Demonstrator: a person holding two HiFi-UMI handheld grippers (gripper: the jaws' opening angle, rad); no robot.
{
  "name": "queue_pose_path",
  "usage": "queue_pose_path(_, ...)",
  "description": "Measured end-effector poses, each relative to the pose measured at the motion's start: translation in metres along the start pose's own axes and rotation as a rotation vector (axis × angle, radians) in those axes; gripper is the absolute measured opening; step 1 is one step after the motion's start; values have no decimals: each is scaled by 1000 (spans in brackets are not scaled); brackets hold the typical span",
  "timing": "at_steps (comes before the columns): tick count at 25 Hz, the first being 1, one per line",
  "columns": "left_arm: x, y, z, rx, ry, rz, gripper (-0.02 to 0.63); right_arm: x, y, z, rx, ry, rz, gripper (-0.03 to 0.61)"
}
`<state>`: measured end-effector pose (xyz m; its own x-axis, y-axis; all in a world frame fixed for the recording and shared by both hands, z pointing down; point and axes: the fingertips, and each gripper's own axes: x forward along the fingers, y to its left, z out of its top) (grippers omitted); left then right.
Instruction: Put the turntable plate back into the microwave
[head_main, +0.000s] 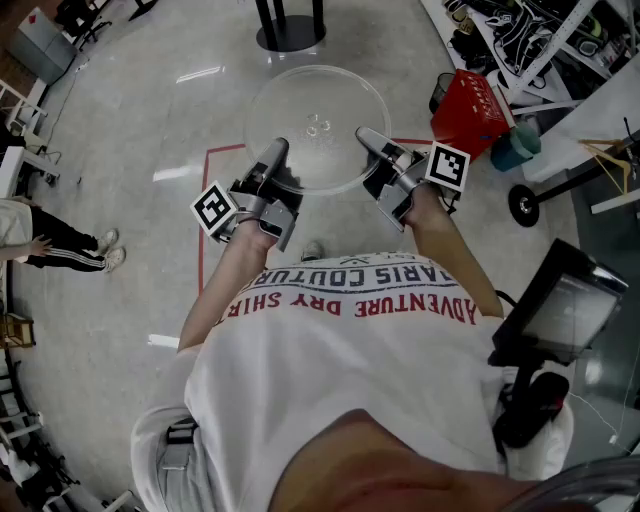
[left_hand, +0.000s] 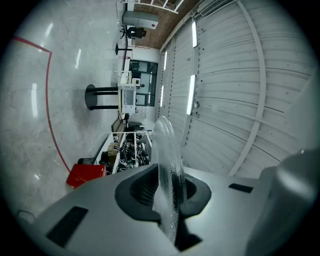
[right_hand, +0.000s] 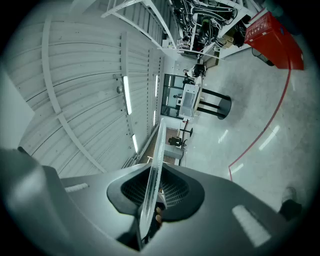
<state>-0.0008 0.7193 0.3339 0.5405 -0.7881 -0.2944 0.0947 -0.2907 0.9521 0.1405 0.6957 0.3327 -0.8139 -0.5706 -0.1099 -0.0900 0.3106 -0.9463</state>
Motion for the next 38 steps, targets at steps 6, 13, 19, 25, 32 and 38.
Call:
queue_pose_path(6,-1,-6,-3,-10,-3,-4,26,-2,5,-1,-9,0,3,37)
queue_pose_path(13,-4,-14,-3,-1,5,-5,26,-4,14,-5,-6,-6,4,37)
queue_pose_path(19,-5,-15,-6,16,8,-5,26,-9,14,-7,19,-4,12,38)
queue_pose_path(25,-3,-7,-9,-8,11,9,26,-13,6,-5,43,-3,-20,37)
queue_pose_path(32,-2,8,0,-27,5,16,26,-4,-8,-3,40,-6,-20,35)
queue_pose_path(38,44,45,37,-37,6,35,26,33,-47,40,54,-9,-35,35)
